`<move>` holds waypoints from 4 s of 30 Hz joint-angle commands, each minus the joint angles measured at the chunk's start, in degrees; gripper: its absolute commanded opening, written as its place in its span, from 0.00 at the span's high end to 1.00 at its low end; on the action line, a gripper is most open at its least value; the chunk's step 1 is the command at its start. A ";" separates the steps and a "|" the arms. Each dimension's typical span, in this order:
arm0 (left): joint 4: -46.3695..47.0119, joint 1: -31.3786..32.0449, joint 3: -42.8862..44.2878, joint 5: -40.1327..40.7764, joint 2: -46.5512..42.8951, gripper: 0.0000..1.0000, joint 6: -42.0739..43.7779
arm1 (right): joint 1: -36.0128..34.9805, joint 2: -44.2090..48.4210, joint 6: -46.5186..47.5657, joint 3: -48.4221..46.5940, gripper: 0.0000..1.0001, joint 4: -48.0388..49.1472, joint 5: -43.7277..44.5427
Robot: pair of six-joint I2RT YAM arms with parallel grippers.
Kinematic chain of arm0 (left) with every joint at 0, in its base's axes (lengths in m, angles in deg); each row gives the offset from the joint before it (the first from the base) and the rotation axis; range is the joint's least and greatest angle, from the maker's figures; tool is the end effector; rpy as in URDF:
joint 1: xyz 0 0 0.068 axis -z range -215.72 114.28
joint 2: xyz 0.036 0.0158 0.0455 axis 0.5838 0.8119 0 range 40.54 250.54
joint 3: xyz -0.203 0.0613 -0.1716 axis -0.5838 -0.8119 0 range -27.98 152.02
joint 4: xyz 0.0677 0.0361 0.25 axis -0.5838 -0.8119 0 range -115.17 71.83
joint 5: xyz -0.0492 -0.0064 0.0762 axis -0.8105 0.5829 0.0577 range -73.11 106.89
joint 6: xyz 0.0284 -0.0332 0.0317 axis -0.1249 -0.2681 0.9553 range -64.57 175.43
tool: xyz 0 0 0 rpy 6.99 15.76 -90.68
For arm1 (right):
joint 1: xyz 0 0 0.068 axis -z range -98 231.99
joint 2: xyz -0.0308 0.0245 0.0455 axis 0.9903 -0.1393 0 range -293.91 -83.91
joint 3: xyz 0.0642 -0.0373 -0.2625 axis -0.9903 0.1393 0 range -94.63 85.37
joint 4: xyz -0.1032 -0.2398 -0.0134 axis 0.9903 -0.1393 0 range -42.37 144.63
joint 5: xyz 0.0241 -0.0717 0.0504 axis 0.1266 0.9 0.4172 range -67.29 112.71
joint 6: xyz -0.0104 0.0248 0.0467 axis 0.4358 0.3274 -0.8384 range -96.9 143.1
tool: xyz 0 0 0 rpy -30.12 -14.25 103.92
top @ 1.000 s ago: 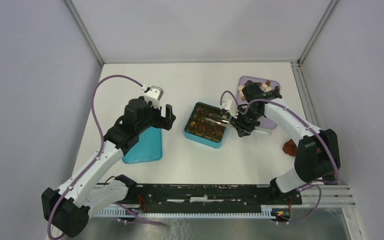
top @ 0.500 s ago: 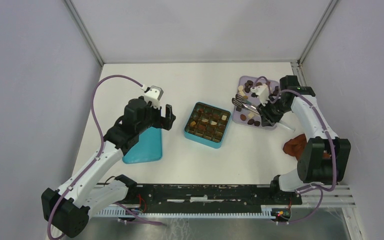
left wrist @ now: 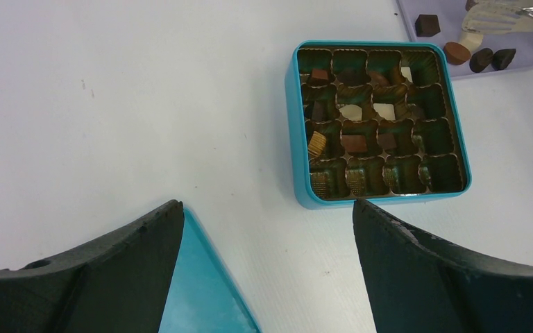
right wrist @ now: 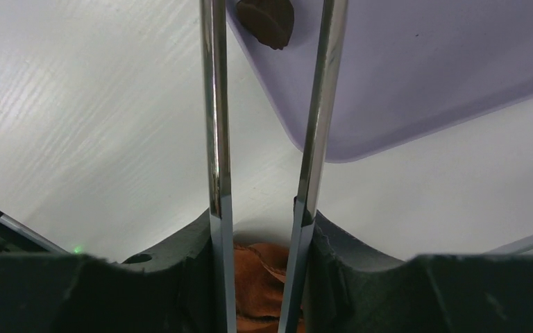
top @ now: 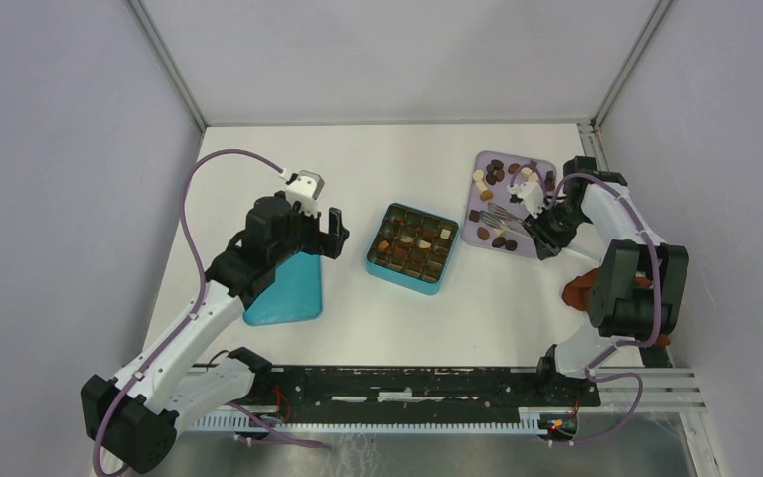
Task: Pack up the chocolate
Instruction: Place the fake chocolate in the packing box, then pick up the fake chocolate from the plate, then place the fake chocolate in the packing box.
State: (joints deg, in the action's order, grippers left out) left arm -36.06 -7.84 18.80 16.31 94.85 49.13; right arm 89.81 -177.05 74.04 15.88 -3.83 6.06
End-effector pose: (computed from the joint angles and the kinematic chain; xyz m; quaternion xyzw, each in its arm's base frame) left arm 0.1906 -0.1012 0.3082 0.1608 0.8299 -0.1611 0.5094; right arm 0.2963 -0.0303 0.2267 -0.3720 0.9144 0.0924 0.1302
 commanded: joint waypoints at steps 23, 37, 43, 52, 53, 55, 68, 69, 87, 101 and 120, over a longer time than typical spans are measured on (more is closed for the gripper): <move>0.66 -0.36 0.24 -1.18 -0.43 0.04 1.61 | -0.47 -10.00 1.49 -7.57 0.56 -0.09 1.09; 0.58 -0.47 0.26 -0.97 -0.05 0.04 1.63 | -2.62 -11.79 0.75 -8.60 0.52 0.42 0.76; 0.59 -0.45 0.32 -1.26 0.20 0.04 1.64 | -3.50 -12.47 -0.72 -8.64 0.51 1.44 1.12; 0.58 -0.40 0.24 -1.16 0.02 0.04 1.60 | -4.91 -13.10 -3.06 -8.74 0.51 3.15 2.49; 0.59 -0.45 0.24 -1.10 0.01 0.04 1.63 | -4.91 -13.11 -3.35 -8.73 0.52 3.37 2.89; 0.58 -0.42 0.24 -1.09 0.03 0.04 1.61 | -4.91 -13.20 -3.86 -8.78 0.54 3.66 4.05; 0.58 -0.44 0.24 -1.26 -0.03 0.04 1.64 | -4.58 -11.38 -4.88 -9.85 1.00 3.12 3.30; 0.56 -0.41 0.26 -1.27 -0.13 0.04 1.57 | -4.52 -11.26 -4.84 -9.88 1.00 3.16 3.14; 0.58 -0.42 0.32 -1.37 0.16 0.04 1.62 | -2.98 -3.61 -3.30 -9.88 1.00 -0.88 -3.57; 0.58 -0.54 0.33 -1.50 0.21 0.04 1.64 | -12.30 7.92 1.91 -4.48 1.00 -10.52 -11.32; 0.52 -0.52 0.32 -1.68 0.21 0.04 1.65 | -20.68 10.09 -5.15 5.79 0.83 -3.18 -3.55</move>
State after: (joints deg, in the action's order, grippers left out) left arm -36.08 -8.13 18.80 15.26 95.04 49.13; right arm 69.66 -168.55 70.43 21.69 -9.64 0.97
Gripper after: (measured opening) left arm 0.958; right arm 0.353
